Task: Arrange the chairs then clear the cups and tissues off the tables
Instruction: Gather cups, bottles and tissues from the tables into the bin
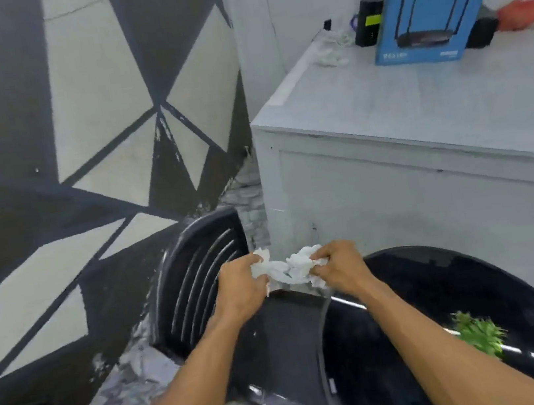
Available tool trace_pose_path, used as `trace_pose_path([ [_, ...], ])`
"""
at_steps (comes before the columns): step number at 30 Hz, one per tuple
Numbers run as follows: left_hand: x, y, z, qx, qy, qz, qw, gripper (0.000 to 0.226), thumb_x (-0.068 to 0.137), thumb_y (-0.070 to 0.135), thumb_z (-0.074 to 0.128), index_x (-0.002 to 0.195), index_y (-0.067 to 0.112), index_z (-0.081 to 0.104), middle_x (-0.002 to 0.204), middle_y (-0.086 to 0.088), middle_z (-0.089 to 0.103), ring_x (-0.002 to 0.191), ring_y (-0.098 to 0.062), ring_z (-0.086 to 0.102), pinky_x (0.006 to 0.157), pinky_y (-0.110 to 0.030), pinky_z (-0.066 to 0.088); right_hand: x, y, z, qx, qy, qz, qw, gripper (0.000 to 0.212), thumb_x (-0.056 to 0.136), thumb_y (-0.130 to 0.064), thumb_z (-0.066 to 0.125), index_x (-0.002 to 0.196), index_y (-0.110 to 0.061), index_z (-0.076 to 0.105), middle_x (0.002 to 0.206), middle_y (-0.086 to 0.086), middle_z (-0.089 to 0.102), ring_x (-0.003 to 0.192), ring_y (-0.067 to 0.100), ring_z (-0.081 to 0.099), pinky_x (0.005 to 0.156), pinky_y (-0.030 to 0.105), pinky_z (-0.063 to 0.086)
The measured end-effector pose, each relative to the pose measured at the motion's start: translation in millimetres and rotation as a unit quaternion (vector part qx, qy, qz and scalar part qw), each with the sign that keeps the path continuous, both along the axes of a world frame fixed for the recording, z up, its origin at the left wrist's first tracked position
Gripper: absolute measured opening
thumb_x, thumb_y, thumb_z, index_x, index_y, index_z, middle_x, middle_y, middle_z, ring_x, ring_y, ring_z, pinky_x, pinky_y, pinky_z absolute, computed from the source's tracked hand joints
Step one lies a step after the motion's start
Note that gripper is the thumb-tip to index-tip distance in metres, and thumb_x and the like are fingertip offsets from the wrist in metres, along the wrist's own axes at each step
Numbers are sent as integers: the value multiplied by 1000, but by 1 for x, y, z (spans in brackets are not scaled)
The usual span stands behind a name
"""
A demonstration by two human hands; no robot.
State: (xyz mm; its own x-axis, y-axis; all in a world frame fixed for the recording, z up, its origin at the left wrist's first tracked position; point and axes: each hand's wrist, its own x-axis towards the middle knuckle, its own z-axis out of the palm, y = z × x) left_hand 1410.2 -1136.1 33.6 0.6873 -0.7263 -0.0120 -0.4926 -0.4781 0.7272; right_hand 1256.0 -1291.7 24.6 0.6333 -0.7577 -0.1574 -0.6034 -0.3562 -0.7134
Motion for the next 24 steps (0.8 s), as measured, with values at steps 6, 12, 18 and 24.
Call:
trace_pose_path([
  [6, 75, 156, 11, 1, -2, 129, 992, 37, 79, 14, 78, 116, 15, 73, 113, 1, 70, 99, -13, 64, 88, -15, 44, 120, 141, 29, -53, -10, 146, 988, 28, 80, -12, 73, 107, -10, 78, 111, 2, 73, 101, 17, 65, 77, 15, 39],
  [12, 121, 302, 17, 3, 6, 261, 965, 36, 77, 14, 82, 112, 13, 75, 111, 0, 72, 95, -9, 65, 86, -15, 46, 221, 263, 27, -22, -25, 288, 957, 31, 76, 0, 60, 101, -1, 78, 99, 10, 76, 56, 1, 55, 48, 10, 43],
  [18, 150, 407, 2, 13, 21, 382, 924, 36, 79, 11, 78, 114, 13, 74, 105, 2, 69, 79, -5, 60, 70, -2, 41, 300, 352, 2, -8, -27, 366, 930, 28, 75, 1, 58, 89, -8, 81, 88, -3, 74, 86, 17, 65, 78, 28, 54],
  [24, 190, 455, -31, 43, 41, 440, 896, 35, 79, 18, 78, 114, 18, 73, 98, -3, 69, 72, -11, 59, 71, -14, 45, 362, 401, -31, 6, -5, 413, 911, 24, 82, -1, 68, 103, -9, 78, 113, 7, 73, 101, 20, 67, 75, 15, 50],
])
